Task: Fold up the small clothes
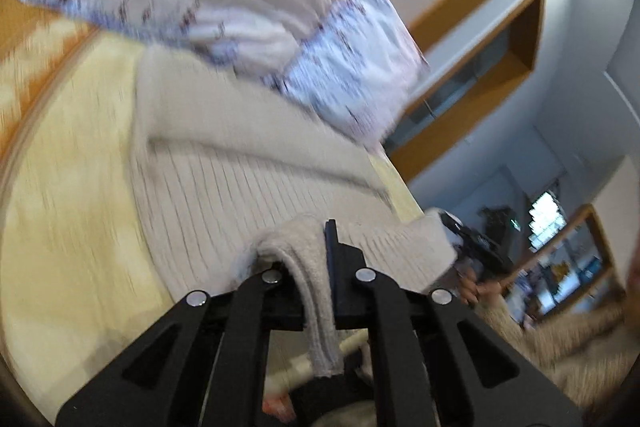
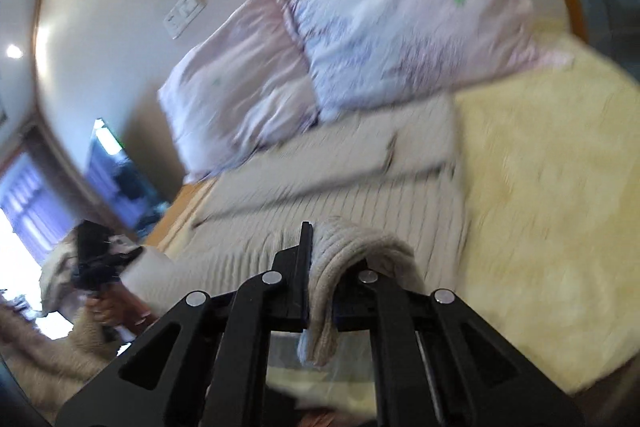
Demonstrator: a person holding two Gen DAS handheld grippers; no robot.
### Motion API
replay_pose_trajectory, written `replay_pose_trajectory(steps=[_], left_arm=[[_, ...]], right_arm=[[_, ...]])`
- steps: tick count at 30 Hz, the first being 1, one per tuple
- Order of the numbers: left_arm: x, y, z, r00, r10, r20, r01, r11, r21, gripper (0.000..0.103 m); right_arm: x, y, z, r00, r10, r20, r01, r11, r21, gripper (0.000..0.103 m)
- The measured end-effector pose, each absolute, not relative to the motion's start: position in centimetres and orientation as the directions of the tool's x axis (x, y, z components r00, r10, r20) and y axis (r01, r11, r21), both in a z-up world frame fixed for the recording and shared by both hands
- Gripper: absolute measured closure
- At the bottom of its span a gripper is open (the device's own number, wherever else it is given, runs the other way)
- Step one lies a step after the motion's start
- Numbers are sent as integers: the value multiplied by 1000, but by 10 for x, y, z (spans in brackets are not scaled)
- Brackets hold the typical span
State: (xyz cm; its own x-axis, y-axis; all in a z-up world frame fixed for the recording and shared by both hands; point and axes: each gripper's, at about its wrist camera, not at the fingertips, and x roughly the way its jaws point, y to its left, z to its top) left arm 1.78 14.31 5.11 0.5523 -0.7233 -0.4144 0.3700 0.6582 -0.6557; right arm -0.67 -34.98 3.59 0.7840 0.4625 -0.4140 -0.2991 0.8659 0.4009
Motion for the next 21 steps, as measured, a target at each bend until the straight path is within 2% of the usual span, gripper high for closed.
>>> replay_pose_trajectory(steps=[2, 4, 7, 13, 21], left_arm=[[41, 146, 61, 614, -658, -436, 322, 713, -623, 97], [66, 146, 66, 661, -579, -477, 260, 773, -578, 97], [95, 143, 66, 680, -526, -511, 199, 803, -561, 97], [131, 132, 68, 693, -467, -548, 159, 841, -516, 97], [171, 133, 85, 727, -444, -523, 125, 836, -535, 97]], right_arm=[[6, -341, 45, 824, 386, -414, -277, 913, 300, 96], [19, -335, 51, 843, 344, -413, -263, 934, 241, 96], [42, -318, 53, 866, 304, -397, -251, 951, 181, 96], [73, -315, 52, 867, 272, -417, -209, 959, 191, 96], [117, -329, 55, 876, 283, -391, -146, 928, 343, 96]])
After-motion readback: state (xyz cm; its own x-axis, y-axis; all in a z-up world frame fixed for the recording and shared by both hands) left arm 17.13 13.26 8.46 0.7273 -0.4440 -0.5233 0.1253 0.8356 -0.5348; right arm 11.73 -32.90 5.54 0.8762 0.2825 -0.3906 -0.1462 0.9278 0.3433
